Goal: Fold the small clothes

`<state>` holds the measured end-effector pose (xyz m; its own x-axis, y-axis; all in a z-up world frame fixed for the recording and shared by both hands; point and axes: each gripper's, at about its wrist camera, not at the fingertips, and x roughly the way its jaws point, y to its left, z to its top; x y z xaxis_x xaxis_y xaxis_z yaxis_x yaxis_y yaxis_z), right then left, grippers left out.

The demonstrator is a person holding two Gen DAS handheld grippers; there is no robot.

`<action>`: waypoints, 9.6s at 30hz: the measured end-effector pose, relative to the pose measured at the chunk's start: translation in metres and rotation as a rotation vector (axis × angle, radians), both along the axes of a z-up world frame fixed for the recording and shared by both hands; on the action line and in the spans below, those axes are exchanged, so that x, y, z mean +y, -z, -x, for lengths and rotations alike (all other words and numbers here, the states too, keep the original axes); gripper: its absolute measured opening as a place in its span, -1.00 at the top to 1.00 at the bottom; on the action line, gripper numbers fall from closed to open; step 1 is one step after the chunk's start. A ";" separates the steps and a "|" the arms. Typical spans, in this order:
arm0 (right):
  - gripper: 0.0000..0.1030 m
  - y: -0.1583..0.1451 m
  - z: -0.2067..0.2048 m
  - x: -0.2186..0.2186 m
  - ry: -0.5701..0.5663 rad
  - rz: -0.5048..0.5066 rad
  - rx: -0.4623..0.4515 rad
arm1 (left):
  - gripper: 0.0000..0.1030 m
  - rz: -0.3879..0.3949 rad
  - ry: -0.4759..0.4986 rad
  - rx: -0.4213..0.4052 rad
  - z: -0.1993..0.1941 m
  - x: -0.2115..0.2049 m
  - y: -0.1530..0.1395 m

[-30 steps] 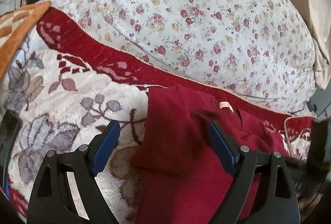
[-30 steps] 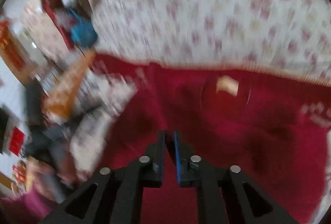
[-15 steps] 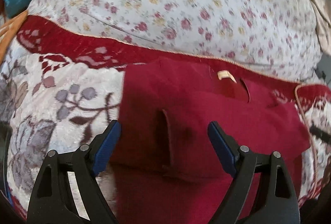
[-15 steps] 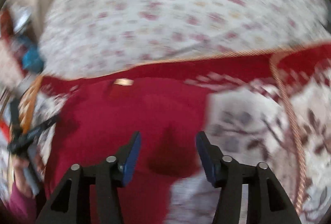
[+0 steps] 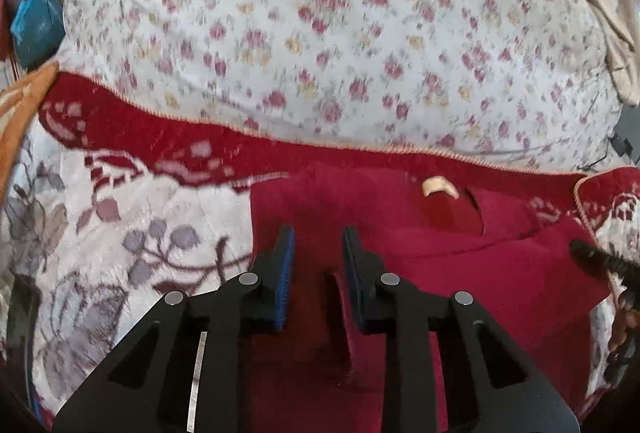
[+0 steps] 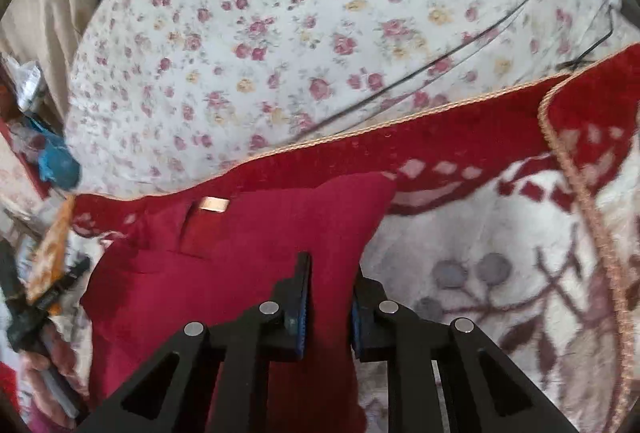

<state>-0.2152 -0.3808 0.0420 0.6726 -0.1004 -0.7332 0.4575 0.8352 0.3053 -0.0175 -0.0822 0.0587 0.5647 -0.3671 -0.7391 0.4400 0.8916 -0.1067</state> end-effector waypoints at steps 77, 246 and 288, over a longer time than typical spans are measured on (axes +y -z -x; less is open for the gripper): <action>-0.06 0.014 0.072 0.060 0.061 -0.057 0.117 | -0.02 -0.155 -0.021 0.097 0.112 0.073 0.030; -0.30 0.004 -0.123 0.079 -0.213 -0.460 -0.086 | -0.27 0.110 0.013 0.218 -0.004 0.057 0.020; -0.30 0.003 -0.100 0.141 -0.270 -0.041 0.087 | -0.27 0.049 -0.048 0.189 -0.006 0.059 0.026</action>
<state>-0.1149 -0.2401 0.0389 0.6057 0.1049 -0.7888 0.2460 0.9181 0.3109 -0.0117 -0.0232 0.0331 0.4357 -0.3813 -0.8153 0.3652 0.9028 -0.2270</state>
